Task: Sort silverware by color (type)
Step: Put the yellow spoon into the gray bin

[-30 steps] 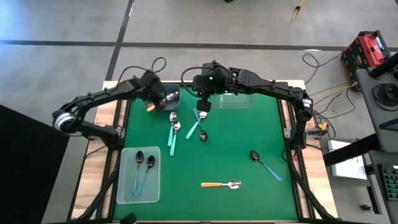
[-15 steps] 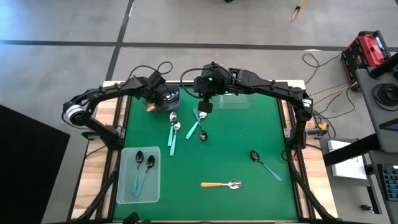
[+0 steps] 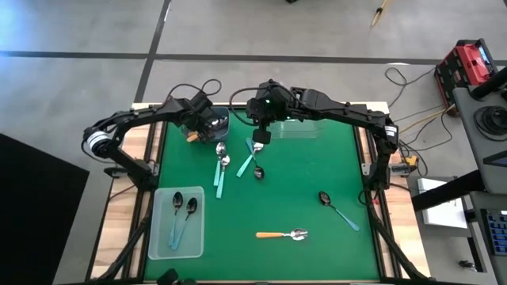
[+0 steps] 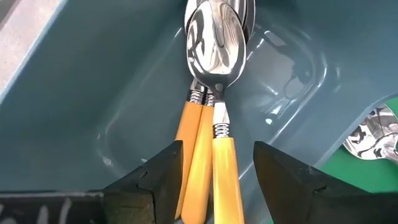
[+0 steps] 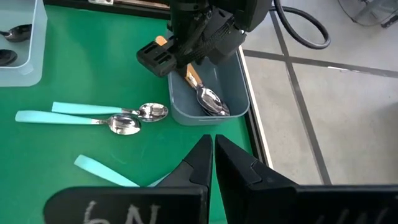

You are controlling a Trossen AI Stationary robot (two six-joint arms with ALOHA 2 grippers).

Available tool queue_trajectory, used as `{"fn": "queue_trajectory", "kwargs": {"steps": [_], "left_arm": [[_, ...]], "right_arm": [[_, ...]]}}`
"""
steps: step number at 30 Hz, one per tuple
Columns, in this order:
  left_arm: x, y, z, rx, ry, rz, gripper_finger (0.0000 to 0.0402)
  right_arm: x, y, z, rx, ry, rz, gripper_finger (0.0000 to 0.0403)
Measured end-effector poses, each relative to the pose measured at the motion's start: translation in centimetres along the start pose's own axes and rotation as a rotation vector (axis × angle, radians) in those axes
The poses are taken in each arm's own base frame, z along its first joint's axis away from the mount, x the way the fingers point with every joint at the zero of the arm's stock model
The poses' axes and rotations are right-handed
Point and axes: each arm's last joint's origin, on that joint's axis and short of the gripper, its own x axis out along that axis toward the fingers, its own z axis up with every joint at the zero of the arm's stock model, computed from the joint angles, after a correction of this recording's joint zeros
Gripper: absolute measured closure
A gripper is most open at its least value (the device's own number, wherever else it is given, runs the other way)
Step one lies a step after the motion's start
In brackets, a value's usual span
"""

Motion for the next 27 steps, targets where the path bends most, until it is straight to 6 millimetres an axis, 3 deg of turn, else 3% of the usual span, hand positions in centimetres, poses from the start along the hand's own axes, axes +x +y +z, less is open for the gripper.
{"fn": "queue_trajectory", "kwargs": {"steps": [13, 27], "left_arm": [[2.0, -0.2, 0.1, 0.024, 0.052, -0.014, 0.0244], [2.0, -0.2, 0.3, 0.029, 0.032, -0.011, 0.0367]], "right_arm": [[0.0, 0.0, 0.0, 0.001, 0.001, 0.0, 0.0394], [0.0, 0.0, 0.0, 0.001, 0.001, 0.0, 0.0394]]}}
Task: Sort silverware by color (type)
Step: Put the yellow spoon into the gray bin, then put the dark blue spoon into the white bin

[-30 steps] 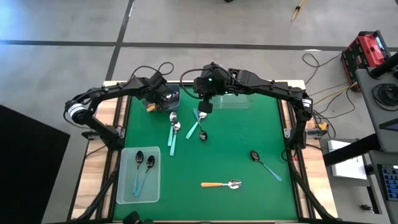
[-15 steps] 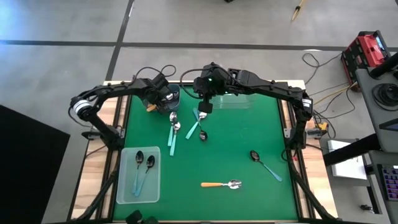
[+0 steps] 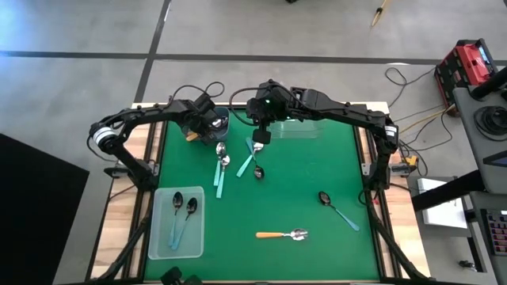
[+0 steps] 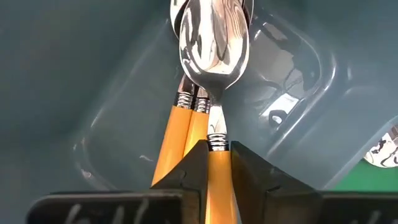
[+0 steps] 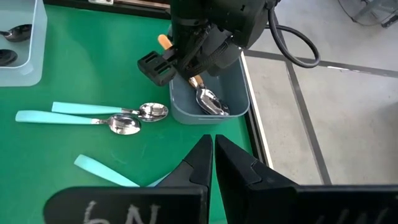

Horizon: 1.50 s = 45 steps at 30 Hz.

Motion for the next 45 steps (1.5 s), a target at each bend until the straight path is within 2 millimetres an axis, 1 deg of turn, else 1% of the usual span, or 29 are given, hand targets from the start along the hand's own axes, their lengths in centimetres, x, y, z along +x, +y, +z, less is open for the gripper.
{"fn": "queue_trajectory", "kwargs": {"steps": [2, 4, 11, 14, 17, 21, 28, 41, 45], "left_arm": [[-0.1, 0.0, 0.1, 0.0, -0.003, 0.001, 0.0376], [-0.1, 0.0, 0.2, -0.007, -0.007, 0.001, 0.0376], [-0.8, 0.2, 0.9, -0.014, -0.045, 0.007, 0.0366], [-0.9, 0.3, 1.1, 0.009, -0.062, 0.013, 0.0366], [-0.9, 0.4, 1.4, 0.027, -0.09, 0.057, 0.0365], [-0.9, 0.5, 1.5, 0.1, -0.086, 0.08, 0.0365], [-0.7, 0.4, 1.5, 0.112, -0.082, 0.08, 0.0362], [-0.6, 0.4, 1.5, 0.094, -0.081, 0.079, 0.0311], [-1.3, 0.4, 1.4, 0.058, -0.104, 0.079, 0.0302]], "right_arm": [[0.0, 0.0, 0.0, 0.0, 0.0, 0.0, 0.0394], [0.0, 0.0, 0.0, 0.0, 0.001, 0.0, 0.0394], [0.0, 0.0, -0.1, -0.001, 0.007, 0.002, 0.0394], [0.0, 0.0, -0.1, -0.001, 0.014, 0.004, 0.0394], [0.0, 0.1, -0.2, -0.002, 0.021, 0.007, 0.0394], [0.0, 0.1, -0.2, -0.002, 0.024, 0.007, 0.0394], [0.0, 0.1, -0.3, -0.002, 0.024, 0.007, 0.0394], [0.0, 0.1, -0.3, 0.014, 0.029, 0.009, 0.0394], [0.0, 0.2, -0.5, 0.045, 0.049, 0.014, 0.0394]]}}
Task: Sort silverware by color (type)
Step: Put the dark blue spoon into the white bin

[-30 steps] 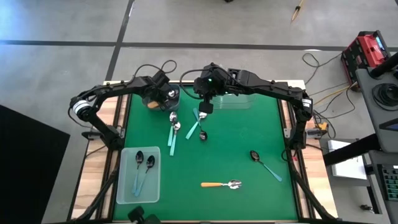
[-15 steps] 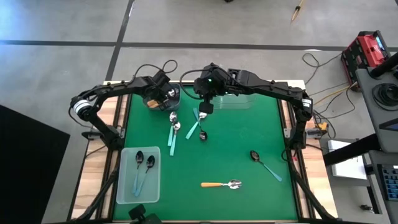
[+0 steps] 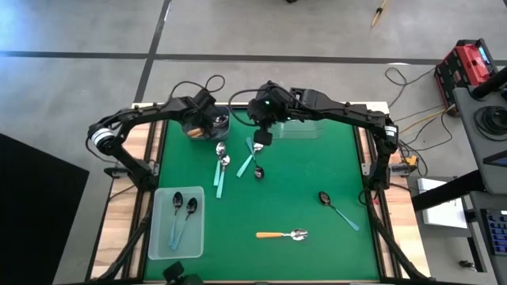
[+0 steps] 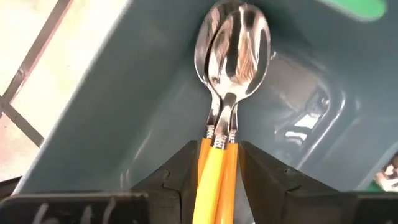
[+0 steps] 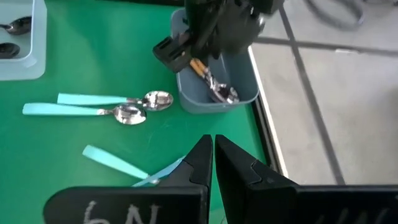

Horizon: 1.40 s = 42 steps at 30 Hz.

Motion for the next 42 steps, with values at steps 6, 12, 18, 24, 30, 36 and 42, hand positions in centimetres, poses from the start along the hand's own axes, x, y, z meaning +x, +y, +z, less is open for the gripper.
{"fn": "queue_trajectory", "kwargs": {"steps": [6, 12, 18, 24, 30, 36, 42], "left_arm": [[-2.5, -0.4, 0.3, -0.056, -0.089, -0.001, 0.0304], [-6.6, -2.3, 0.0, -0.029, -0.273, -0.025, 0.0309], [-10.9, -4.9, -1.8, 0.023, -0.551, -0.086, 0.0309], [-13.6, -7.2, -4.6, 0.072, -0.804, -0.185, 0.031], [-14.3, -8.3, -6.7, 0.099, -0.949, -0.251, 0.031], [-14.6, -8.1, -7.0, 0.07, -1.048, -0.254, 0.031], [-14.7, -8.1, -7.0, 0.066, -1.061, -0.255, 0.031]], "right_arm": [[0.0, 0.3, -0.4, 0.101, 0.044, 0.013, 0.0394], [0.2, 1.9, -1.1, 0.227, 0.125, 0.043, 0.0394], [1.0, 5.3, -2.0, 0.268, 0.202, 0.093, 0.0394], [1.5, 9.3, -3.2, 0.278, 0.293, 0.138, 0.0394], [1.6, 13.2, -4.7, 0.261, 0.386, 0.176, 0.0394], [0.8, 17.4, -6.6, 0.205, 0.506, 0.231, 0.0394], [0.5, 19.7, -8.9, 0.29, 0.656, 0.228, 0.0394]]}}
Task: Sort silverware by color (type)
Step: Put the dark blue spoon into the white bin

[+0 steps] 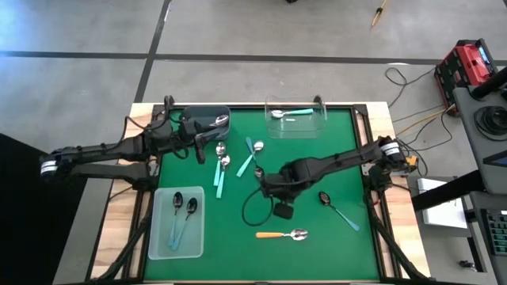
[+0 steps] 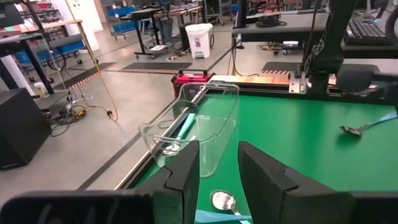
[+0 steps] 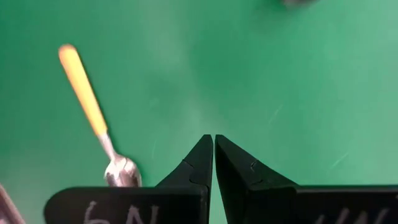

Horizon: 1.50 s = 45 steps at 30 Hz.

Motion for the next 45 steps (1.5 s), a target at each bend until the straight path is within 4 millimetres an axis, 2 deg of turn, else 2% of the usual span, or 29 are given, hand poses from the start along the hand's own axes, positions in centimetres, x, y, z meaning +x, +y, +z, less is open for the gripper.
{"fn": "queue_trajectory", "kwargs": {"steps": [9, 16, 20, 26, 31, 36, 45], "left_arm": [[-0.5, -0.1, 0.4, -0.003, -0.031, -0.042, 0.031], [-1.5, 0.1, 1.0, 0.038, -0.084, -0.066, 0.031], [-2.5, 0.3, 1.6, 0.068, -0.145, -0.065, 0.031], [-4.4, 0.7, 2.6, 0.082, -0.247, -0.047, 0.031], [-5.6, 0.9, 2.7, 0.073, -0.265, -0.045, 0.031], [-6.2, 1.0, 2.6, 0.073, -0.255, -0.046, 0.031], [-6.4, 1.0, 2.6, 0.046, -0.259, -0.046, 0.031]], "right_arm": [[3.7, 1.0, -3.5, 0.089, 0.174, -0.026, 0.0394], [5.7, 0.5, -6.7, 0.142, 0.291, -0.055, 0.0394], [5.9, -0.9, -8.4, 0.199, 0.319, -0.082, 0.0394], [4.9, -3.0, -11.4, 0.327, 0.307, -0.095, 0.0394], [4.2, -4.6, -14.1, 0.472, 0.274, -0.089, 0.0394], [4.4, -5.4, -15.8, 0.487, 0.22, -0.028, 0.0394], [5.8, -5.8, -17.4, 0.425, 0.232, -0.031, 0.0389]]}}
